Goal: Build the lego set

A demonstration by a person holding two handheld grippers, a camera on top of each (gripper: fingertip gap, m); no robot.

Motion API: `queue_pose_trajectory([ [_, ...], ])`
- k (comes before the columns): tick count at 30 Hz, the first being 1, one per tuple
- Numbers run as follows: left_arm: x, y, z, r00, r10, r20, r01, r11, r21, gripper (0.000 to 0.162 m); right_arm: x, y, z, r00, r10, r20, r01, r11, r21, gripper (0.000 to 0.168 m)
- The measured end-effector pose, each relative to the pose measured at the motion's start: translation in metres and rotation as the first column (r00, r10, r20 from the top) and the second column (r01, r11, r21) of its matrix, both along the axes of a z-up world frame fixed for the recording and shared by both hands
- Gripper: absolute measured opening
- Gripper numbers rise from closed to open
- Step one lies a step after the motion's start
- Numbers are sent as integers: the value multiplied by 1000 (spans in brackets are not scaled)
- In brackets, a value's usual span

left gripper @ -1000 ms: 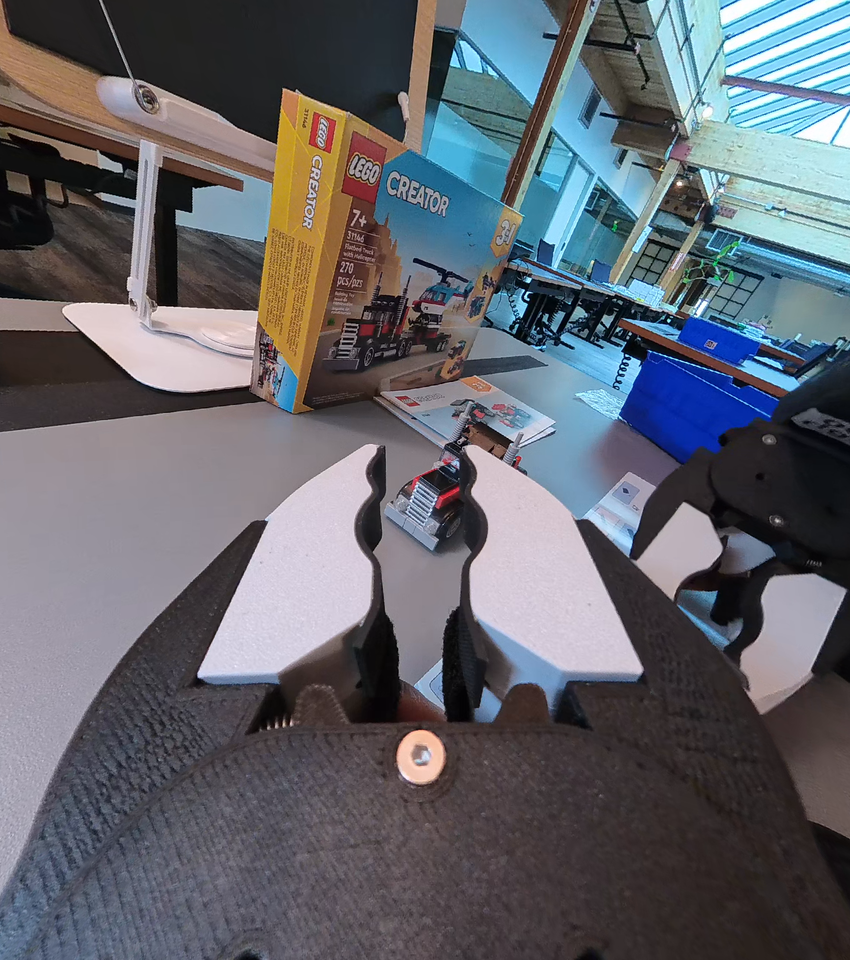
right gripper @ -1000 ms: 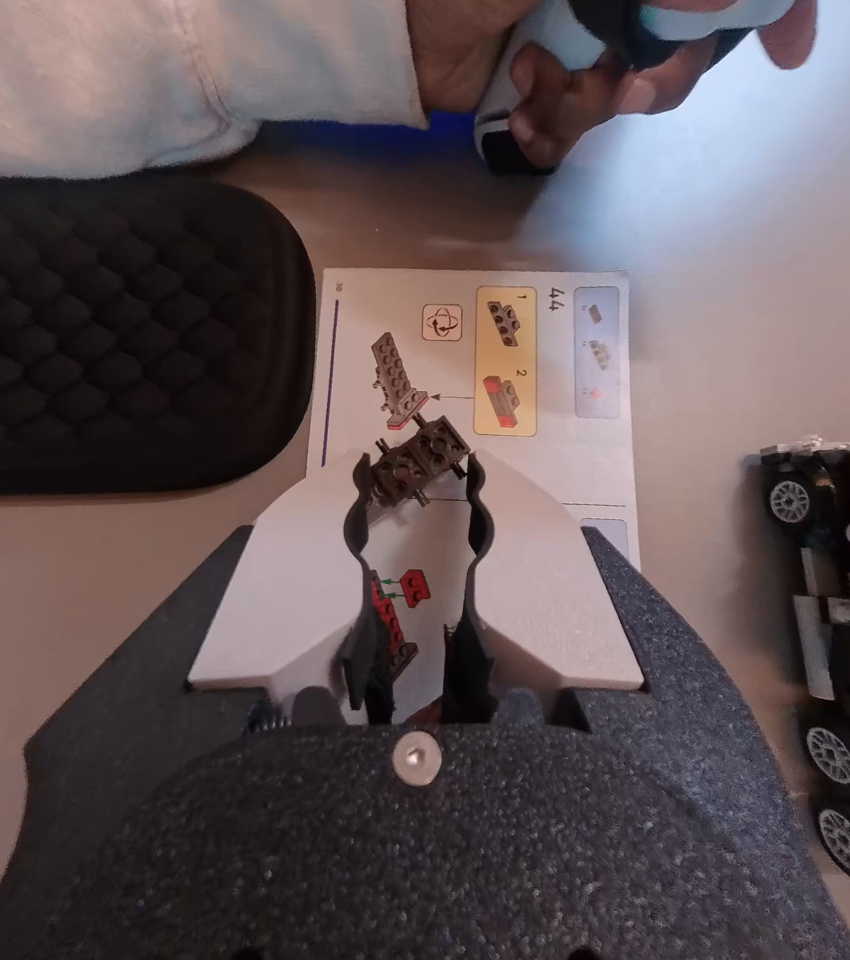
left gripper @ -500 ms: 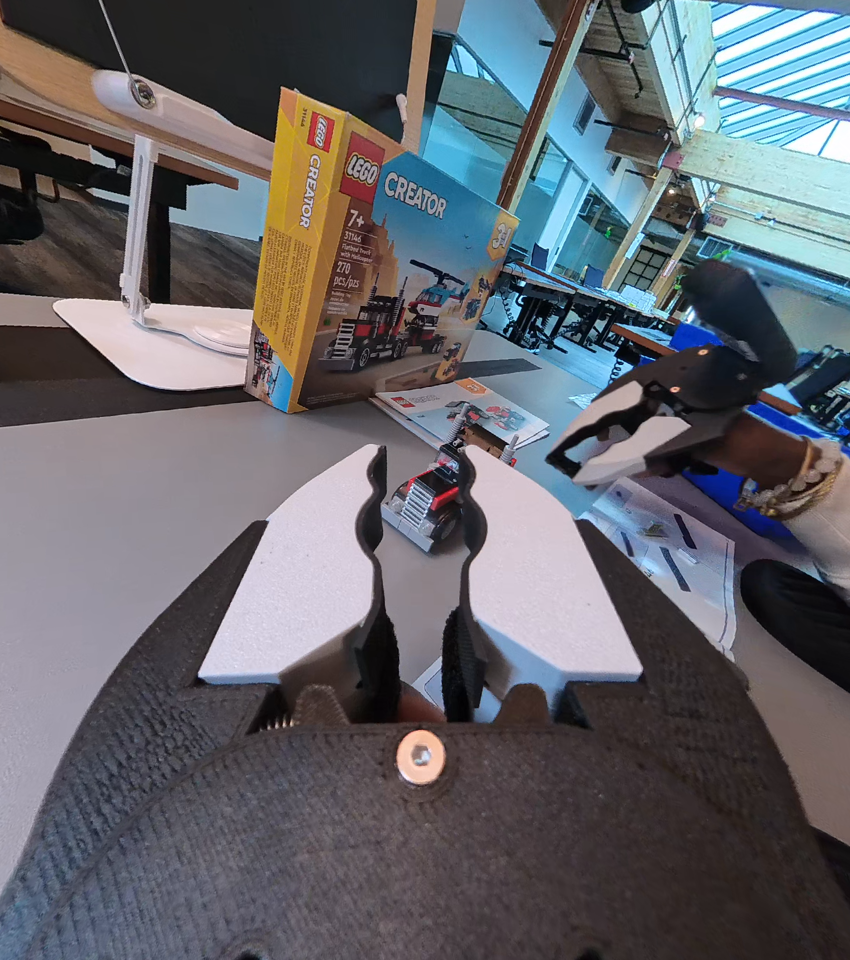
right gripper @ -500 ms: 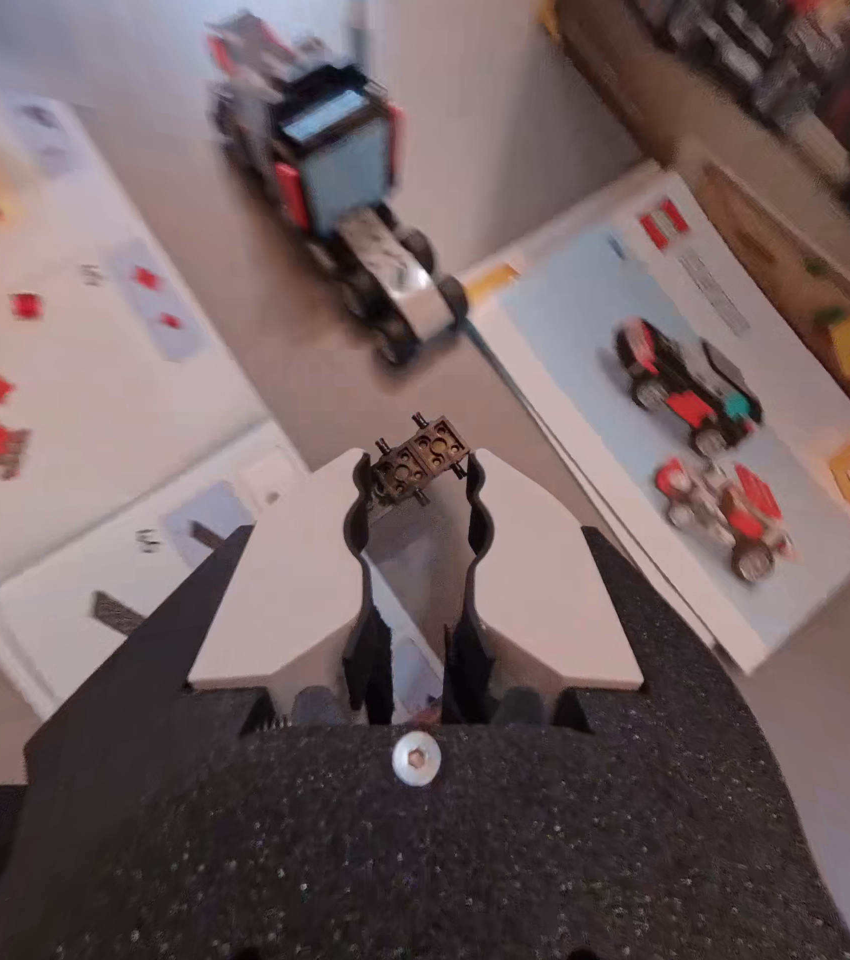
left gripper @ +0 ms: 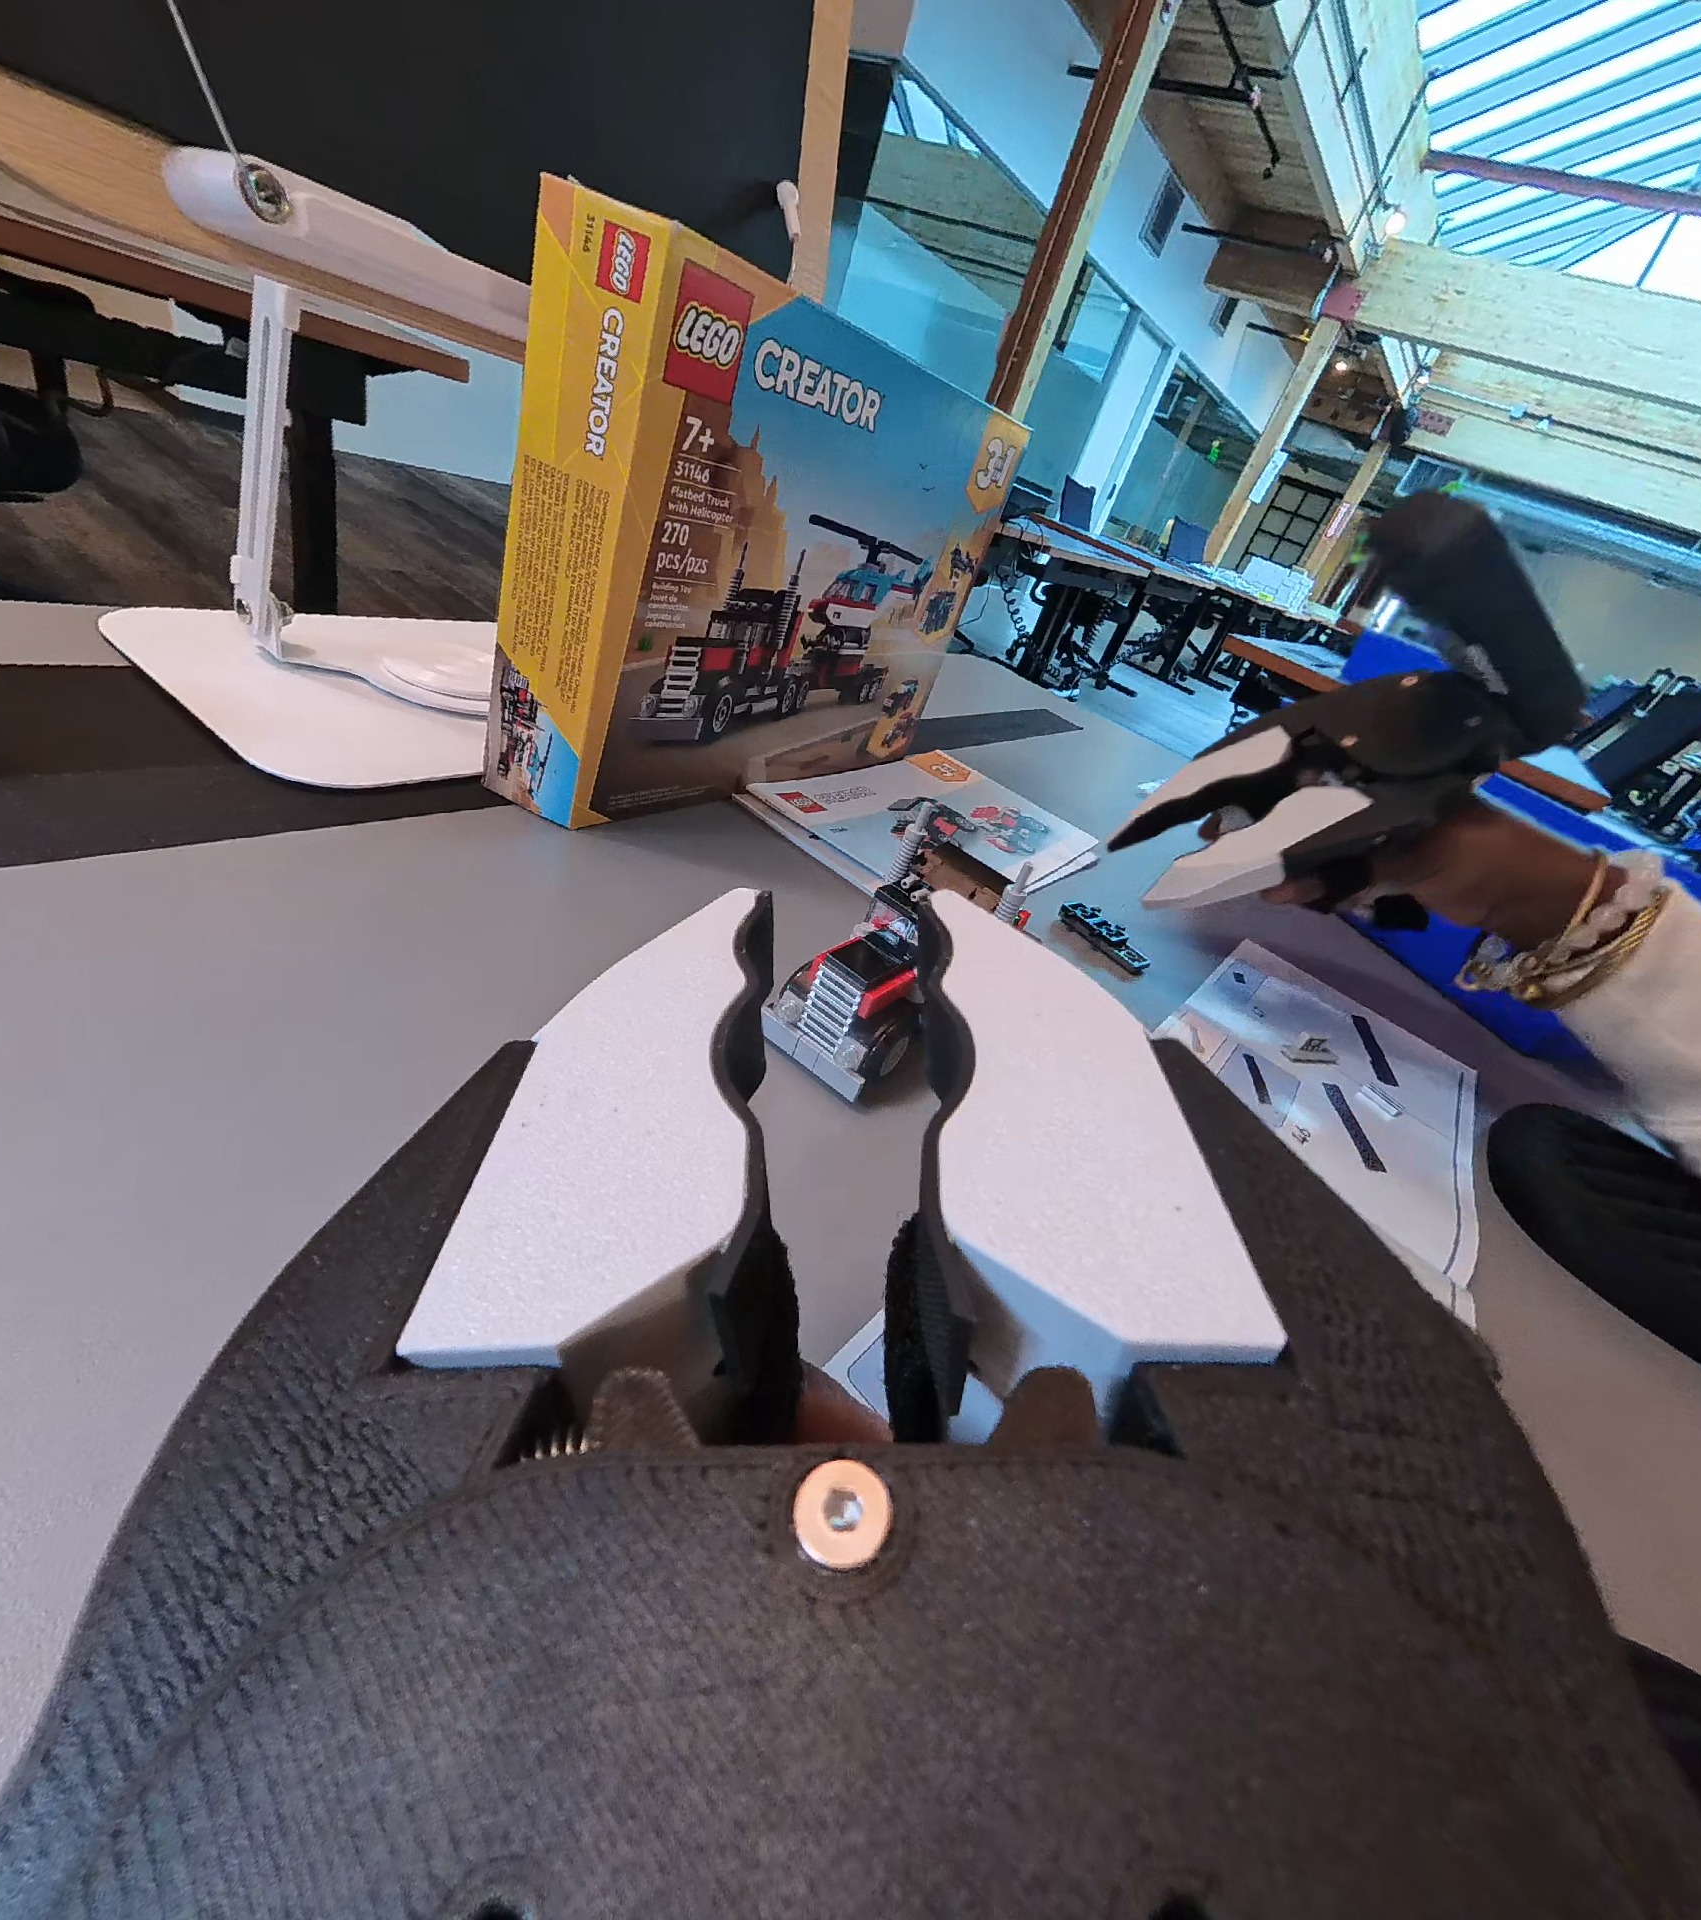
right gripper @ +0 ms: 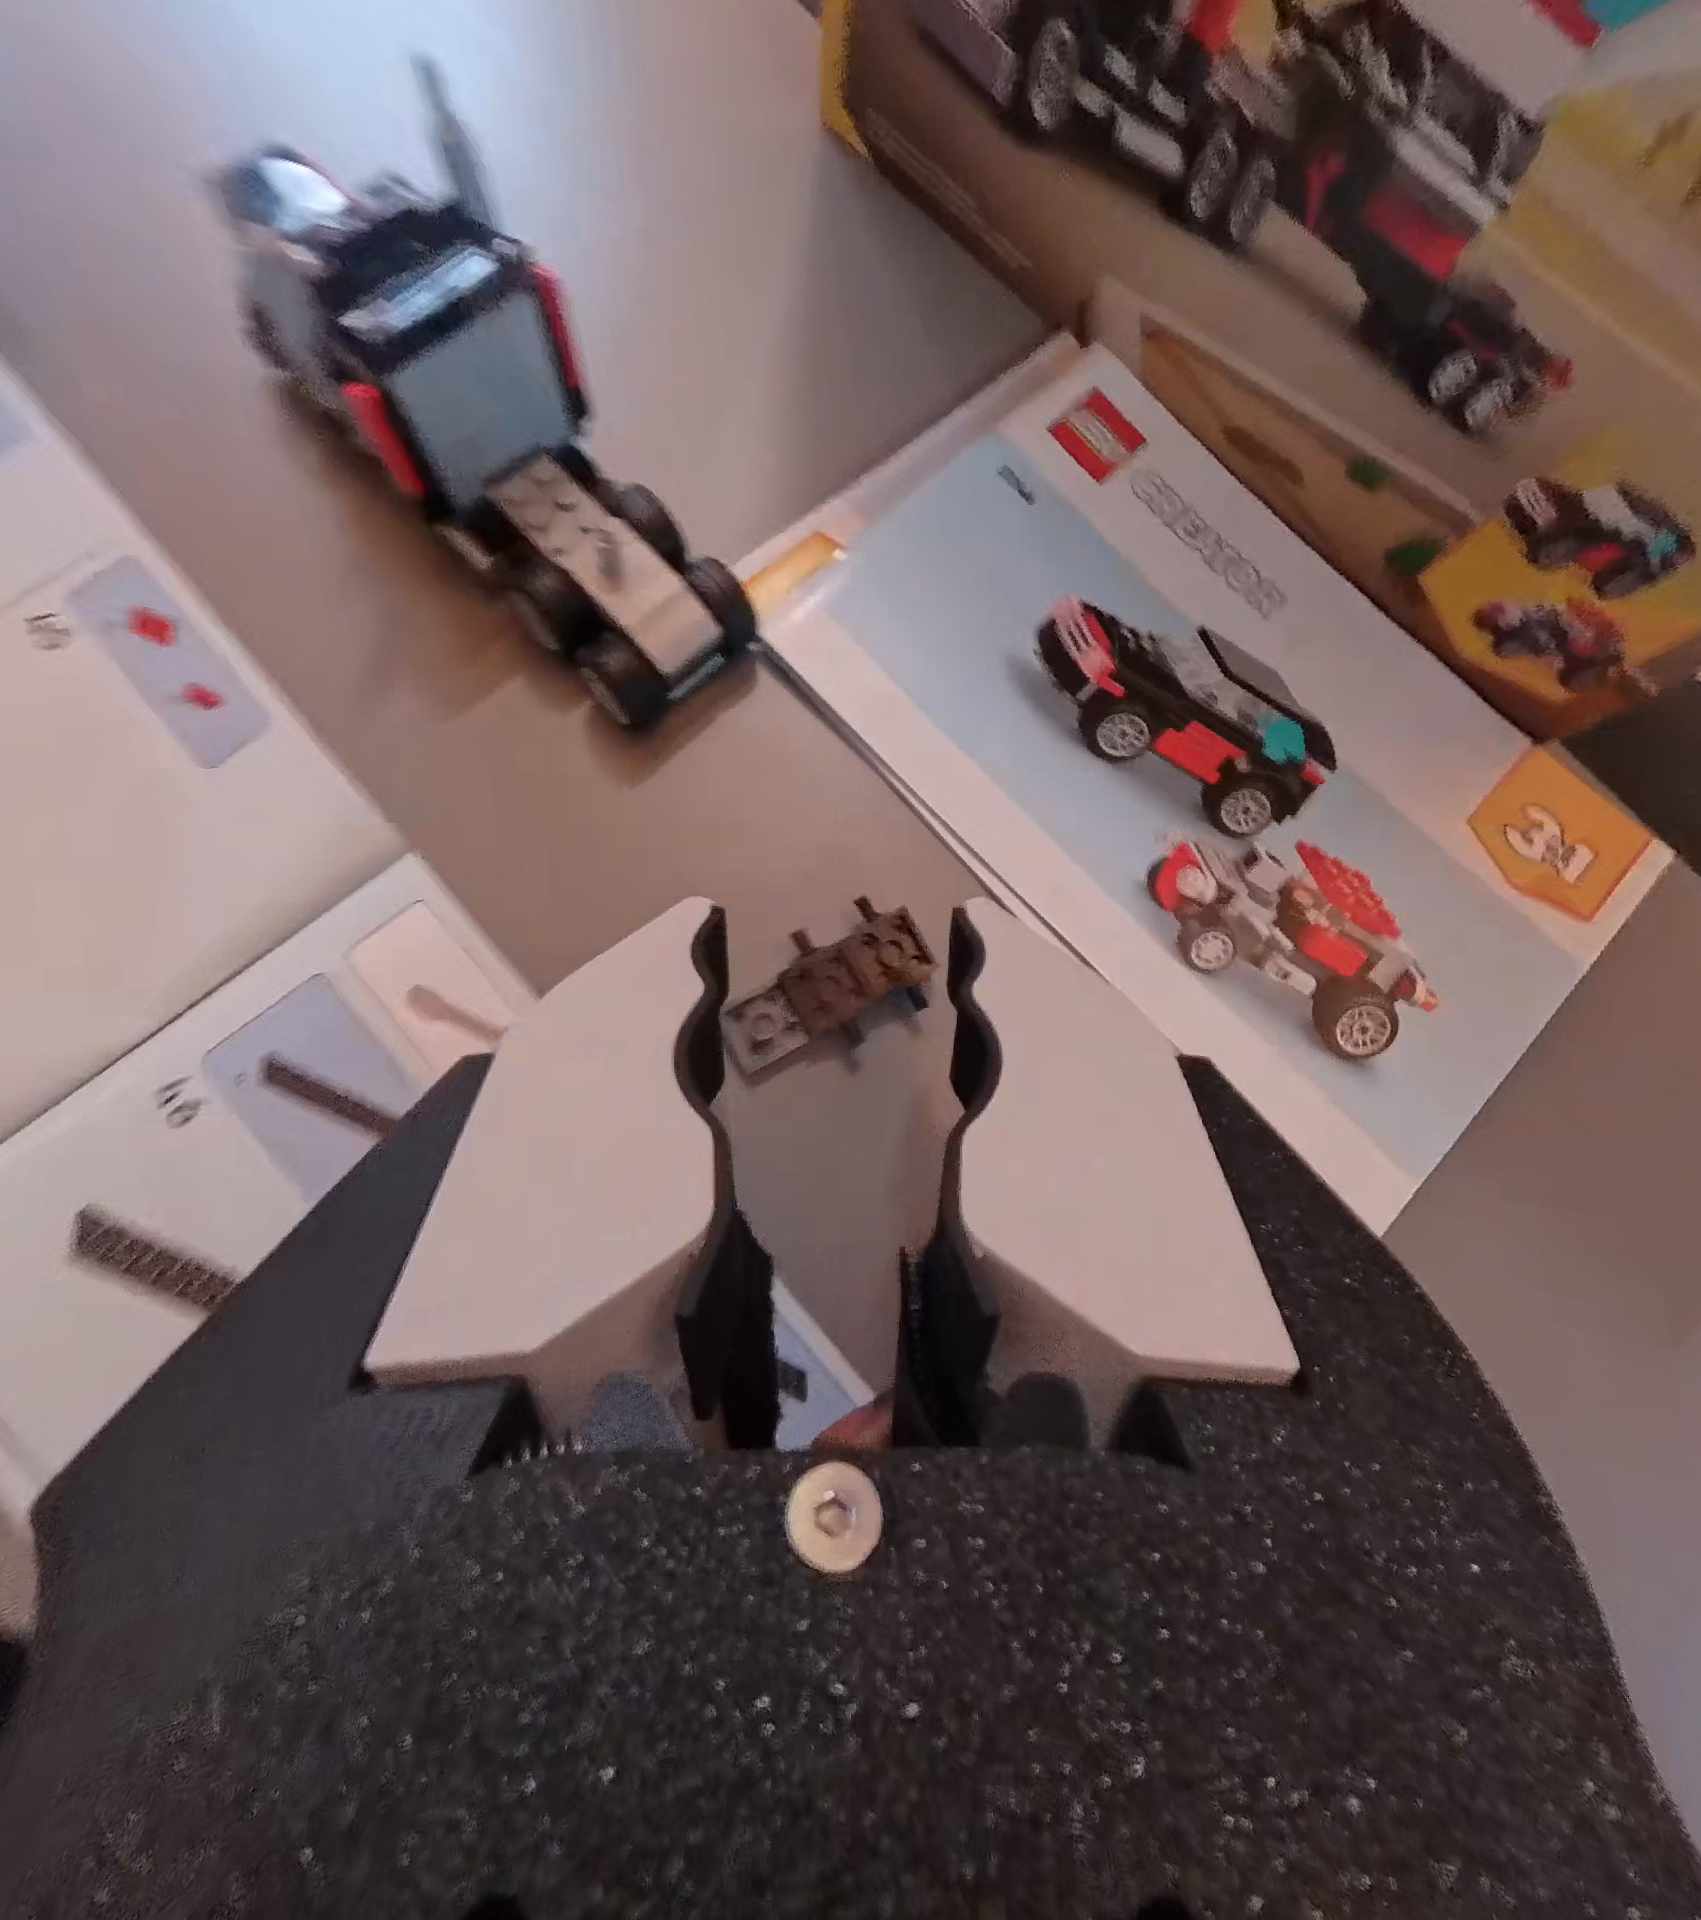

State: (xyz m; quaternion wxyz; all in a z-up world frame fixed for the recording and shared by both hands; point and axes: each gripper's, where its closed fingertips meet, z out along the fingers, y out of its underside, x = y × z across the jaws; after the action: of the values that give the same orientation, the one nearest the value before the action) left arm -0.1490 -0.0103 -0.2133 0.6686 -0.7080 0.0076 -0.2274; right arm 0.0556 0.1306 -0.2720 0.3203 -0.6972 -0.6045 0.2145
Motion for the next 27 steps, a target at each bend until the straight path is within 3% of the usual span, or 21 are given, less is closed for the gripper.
queue_pose_trajectory([
  [3,2,0,1,1000,-5,-22,6,1000,8,26,12,-47,17,960,280,-2,-279,958,-73,39],
  [5,4,0,1,999,-10,-33,11,1000,13,26,37,-72,10,913,398,89,-386,914,-126,35],
  [9,4,-1,1,999,-12,-38,12,1000,17,26,72,-79,-18,899,371,233,-340,926,-164,29],
  [13,5,-2,3,999,-15,-40,16,1000,27,26,73,-80,-29,914,361,182,-329,926,-185,25],
  [19,5,-4,5,999,-22,-34,23,999,47,27,65,-82,-32,900,401,172,-375,913,-162,5],
  [21,5,-6,9,999,-20,-46,24,996,86,28,51,-83,-19,915,394,88,-380,914,-142,5],
  [23,5,-7,13,997,-9,-78,18,993,118,30,24,-89,8,922,377,-88,-386,913,-132,5],
  [27,17,-11,18,981,-21,-193,57,982,179,38,-36,-117,73,814,300,-497,-451,866,-217,5],
])
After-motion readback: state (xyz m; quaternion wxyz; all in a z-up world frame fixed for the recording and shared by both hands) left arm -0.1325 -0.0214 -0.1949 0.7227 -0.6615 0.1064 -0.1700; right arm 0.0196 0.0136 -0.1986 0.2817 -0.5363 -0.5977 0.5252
